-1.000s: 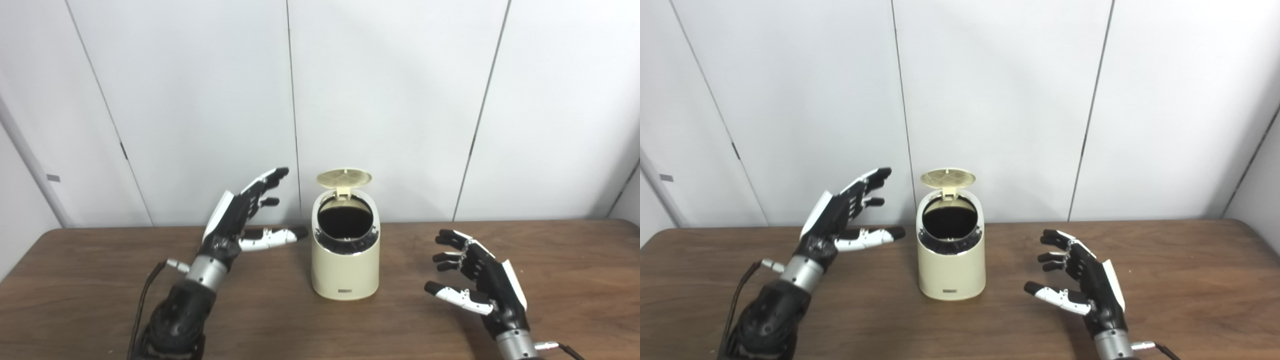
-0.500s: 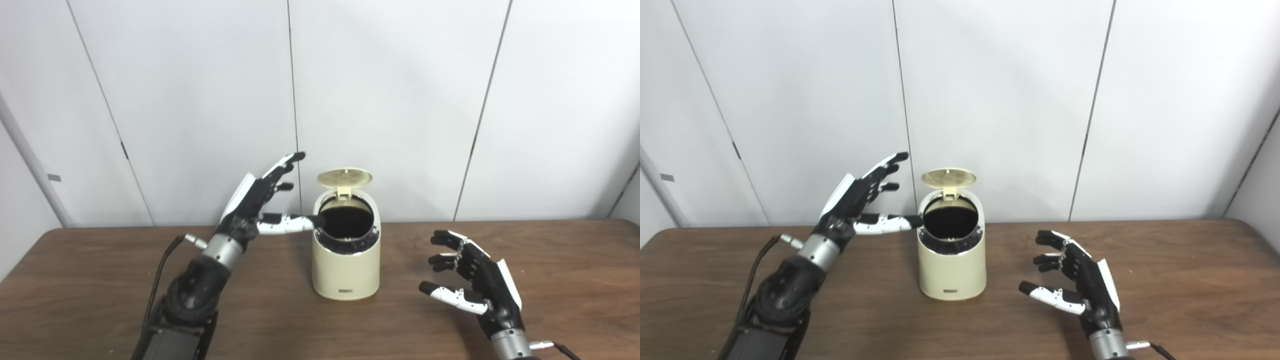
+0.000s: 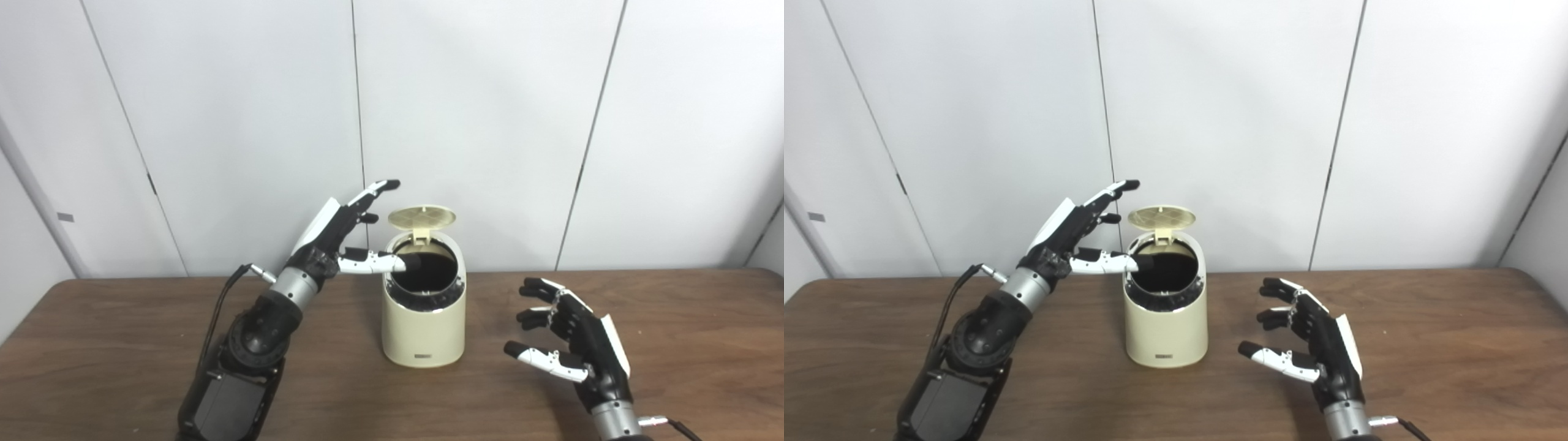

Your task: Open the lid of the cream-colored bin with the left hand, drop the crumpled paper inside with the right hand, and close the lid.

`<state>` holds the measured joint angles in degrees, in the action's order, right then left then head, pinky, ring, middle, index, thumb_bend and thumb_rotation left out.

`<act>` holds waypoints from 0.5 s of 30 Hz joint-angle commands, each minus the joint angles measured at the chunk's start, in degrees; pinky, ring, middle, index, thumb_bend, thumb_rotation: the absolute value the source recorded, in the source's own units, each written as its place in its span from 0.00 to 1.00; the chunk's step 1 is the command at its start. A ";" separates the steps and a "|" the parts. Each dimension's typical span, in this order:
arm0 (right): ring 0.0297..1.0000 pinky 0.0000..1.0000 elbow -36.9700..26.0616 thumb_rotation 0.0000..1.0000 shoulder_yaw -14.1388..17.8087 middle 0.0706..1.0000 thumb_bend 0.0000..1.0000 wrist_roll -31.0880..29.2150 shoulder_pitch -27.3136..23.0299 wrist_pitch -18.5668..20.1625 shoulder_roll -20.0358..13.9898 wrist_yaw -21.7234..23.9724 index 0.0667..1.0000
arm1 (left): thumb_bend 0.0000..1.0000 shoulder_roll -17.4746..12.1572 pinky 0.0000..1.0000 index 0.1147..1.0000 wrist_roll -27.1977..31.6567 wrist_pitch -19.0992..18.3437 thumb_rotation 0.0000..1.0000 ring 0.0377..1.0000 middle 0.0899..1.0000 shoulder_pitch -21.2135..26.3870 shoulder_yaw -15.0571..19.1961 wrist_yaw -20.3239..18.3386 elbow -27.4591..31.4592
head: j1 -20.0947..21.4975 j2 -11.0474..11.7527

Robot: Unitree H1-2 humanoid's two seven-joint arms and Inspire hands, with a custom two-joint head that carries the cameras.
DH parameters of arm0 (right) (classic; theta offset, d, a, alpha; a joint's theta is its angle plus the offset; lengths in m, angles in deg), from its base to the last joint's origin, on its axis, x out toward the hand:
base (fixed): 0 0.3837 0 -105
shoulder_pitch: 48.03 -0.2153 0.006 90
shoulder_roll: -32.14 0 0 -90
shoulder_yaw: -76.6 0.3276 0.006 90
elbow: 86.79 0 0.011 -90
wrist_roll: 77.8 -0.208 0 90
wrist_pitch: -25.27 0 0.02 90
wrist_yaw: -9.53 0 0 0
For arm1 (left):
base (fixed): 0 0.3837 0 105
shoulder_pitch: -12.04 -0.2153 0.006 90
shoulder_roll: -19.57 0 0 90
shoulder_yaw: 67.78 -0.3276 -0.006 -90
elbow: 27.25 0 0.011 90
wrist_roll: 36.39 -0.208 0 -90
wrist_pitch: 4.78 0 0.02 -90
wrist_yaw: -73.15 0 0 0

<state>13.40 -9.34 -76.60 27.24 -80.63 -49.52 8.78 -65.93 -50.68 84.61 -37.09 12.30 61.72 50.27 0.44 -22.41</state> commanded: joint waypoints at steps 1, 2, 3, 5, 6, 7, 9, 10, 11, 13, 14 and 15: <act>0.56 0.51 -1.57 0.17 0.29 0.71 0.76 -0.24 -1.83 -1.30 -0.18 -0.34 0.71 | 1.00 -0.59 0.87 0.93 -0.91 2.72 0.37 0.97 0.96 3.79 -0.30 0.45 0.71 | -0.02 0.04; 0.56 0.51 -1.63 0.17 0.32 0.71 0.76 -0.25 -1.83 -1.19 -0.16 -0.37 0.71 | 1.00 -0.77 0.87 0.92 -1.52 3.09 0.37 0.97 0.95 3.89 -0.65 0.43 0.68 | -0.02 0.04; 0.56 0.51 -1.70 0.17 0.34 0.71 0.76 -0.24 -1.84 -1.02 -0.11 -0.44 0.71 | 1.00 -0.95 0.86 0.91 -2.03 3.43 0.38 0.96 0.94 4.00 -0.99 0.30 0.68 | 0.00 0.04; 0.56 0.51 -1.87 0.17 0.38 0.71 0.76 -0.10 -1.83 -0.65 0.00 -0.62 0.71 | 0.98 -1.29 0.88 0.89 -2.76 3.89 0.38 0.95 0.92 4.13 -1.53 -0.08 0.87 | 0.04 0.00; 0.57 0.51 -1.91 0.17 0.38 0.71 0.75 -0.08 -1.84 -0.57 0.03 -0.66 0.71 | 0.98 -1.50 0.89 0.88 -3.27 4.15 0.38 0.95 0.91 4.18 -1.84 -0.18 0.99 | 0.07 0.01; 0.57 0.52 -1.90 0.17 0.37 0.71 0.75 -0.13 -1.87 -0.61 0.04 -0.66 0.71 | 0.97 -1.71 0.88 0.86 -3.88 4.28 0.38 0.94 0.89 4.23 -2.16 -0.24 1.14 | 0.09 -0.01; 0.57 0.51 -1.70 0.18 0.35 0.71 0.76 -0.23 -1.94 -1.05 -0.01 -0.64 0.71 | 0.98 -2.19 0.86 0.83 -5.77 3.87 0.40 0.92 0.87 4.25 -2.91 -0.17 1.84 | 0.15 -0.03; 0.57 0.51 -1.63 0.18 0.38 0.71 0.75 -0.29 -1.96 -1.16 0.03 -0.70 0.71 | 0.98 -2.40 0.84 0.81 -6.50 3.64 0.41 0.91 0.85 4.21 -3.17 -0.17 2.19 | 0.18 -0.04; 0.57 0.51 -1.55 0.18 0.39 0.71 0.76 -0.34 -1.99 -1.31 0.05 -0.72 0.71 | 0.98 -2.53 0.84 0.80 -6.93 3.28 0.41 0.91 0.84 4.13 -3.30 -0.34 2.58 | 0.22 -0.05; 0.57 0.50 -1.55 0.18 0.38 0.71 0.75 -0.34 -2.02 -1.33 0.12 -0.84 0.70 | 0.99 -2.73 0.87 0.78 -7.13 2.70 0.42 0.94 0.83 3.96 -3.34 -0.93 3.18 | 0.27 -0.08; 0.57 0.50 -1.57 0.18 0.35 0.71 0.75 -0.34 -2.02 -1.32 0.13 -0.89 0.70 | 0.99 -2.79 0.88 0.77 -7.16 2.57 0.42 0.95 0.82 3.91 -3.33 -1.11 3.33 | 0.29 -0.10; 0.57 0.50 -1.56 0.18 0.31 0.71 0.75 -0.22 -2.03 -1.30 0.11 -0.98 0.71 | 0.99 -2.86 0.89 0.77 -7.06 2.49 0.42 0.95 0.82 3.84 -3.32 -1.39 3.50 | 0.33 -0.12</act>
<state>13.40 -9.30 -76.61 27.23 -80.64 -49.50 8.07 -67.93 -57.54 86.46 -36.69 8.72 60.41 51.57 0.70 -22.50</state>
